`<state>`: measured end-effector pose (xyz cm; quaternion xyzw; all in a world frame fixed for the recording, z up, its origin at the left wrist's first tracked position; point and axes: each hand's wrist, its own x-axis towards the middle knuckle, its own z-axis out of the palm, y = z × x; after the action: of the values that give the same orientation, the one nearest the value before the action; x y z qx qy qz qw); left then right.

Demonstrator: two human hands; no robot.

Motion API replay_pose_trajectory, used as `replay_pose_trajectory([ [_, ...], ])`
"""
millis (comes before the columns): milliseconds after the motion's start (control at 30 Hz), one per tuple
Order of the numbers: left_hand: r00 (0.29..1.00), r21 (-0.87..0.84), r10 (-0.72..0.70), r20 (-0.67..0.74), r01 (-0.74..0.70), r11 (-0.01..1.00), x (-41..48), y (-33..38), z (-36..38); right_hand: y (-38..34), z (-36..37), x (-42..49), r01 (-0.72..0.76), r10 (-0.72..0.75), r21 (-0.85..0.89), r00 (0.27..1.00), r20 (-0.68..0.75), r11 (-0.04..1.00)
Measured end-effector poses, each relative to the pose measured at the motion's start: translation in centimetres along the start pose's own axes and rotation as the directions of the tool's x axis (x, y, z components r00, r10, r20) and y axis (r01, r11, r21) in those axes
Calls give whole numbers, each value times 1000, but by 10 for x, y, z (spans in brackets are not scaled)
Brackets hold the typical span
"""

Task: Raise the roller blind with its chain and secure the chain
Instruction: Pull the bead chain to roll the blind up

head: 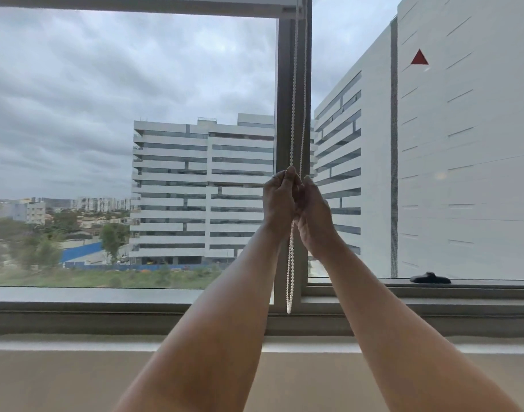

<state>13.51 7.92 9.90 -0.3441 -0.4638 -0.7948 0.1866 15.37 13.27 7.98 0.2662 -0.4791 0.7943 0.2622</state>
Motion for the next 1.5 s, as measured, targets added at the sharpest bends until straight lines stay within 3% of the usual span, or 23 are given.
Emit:
replay_pose_trajectory([
  [200, 997, 21, -81, 17, 81, 996, -35, -44, -17, -48, 24, 34, 86, -109, -326, 993, -53, 942],
  [367, 992, -32, -114, 56, 116, 993, -57, -60, -18, -54, 29, 41, 14, -43, -310, 995, -85, 951],
  [533, 985, 2, -141, 95, 141, 990, -63, -64, -9, -45, 25, 38, 128, -172, -271, 975, -143, 954],
  [800, 953, -16, -213, 217, 221, 975, -40, -43, -19, -44, 26, 34, 194, -223, -242, 970, -100, 951],
  [1000, 987, -93, -113, 113, 124, 988, -3, 12, -6, -13, 13, 17, 156, -188, -254, 977, -103, 954],
  [1233, 991, 125, -110, 77, 100, 987, 27, 55, 12, 27, -4, -20, 45, -66, -247, 995, -79, 968],
  [1433, 979, 301, -194, -67, 205, 931, 28, 45, 8, 67, -21, -51, -20, 7, -250, 998, -56, 968],
  [1500, 980, 322, -162, -113, 190, 927, 25, 36, 5, 73, -23, -53, -23, 8, -254, 998, -60, 967],
])
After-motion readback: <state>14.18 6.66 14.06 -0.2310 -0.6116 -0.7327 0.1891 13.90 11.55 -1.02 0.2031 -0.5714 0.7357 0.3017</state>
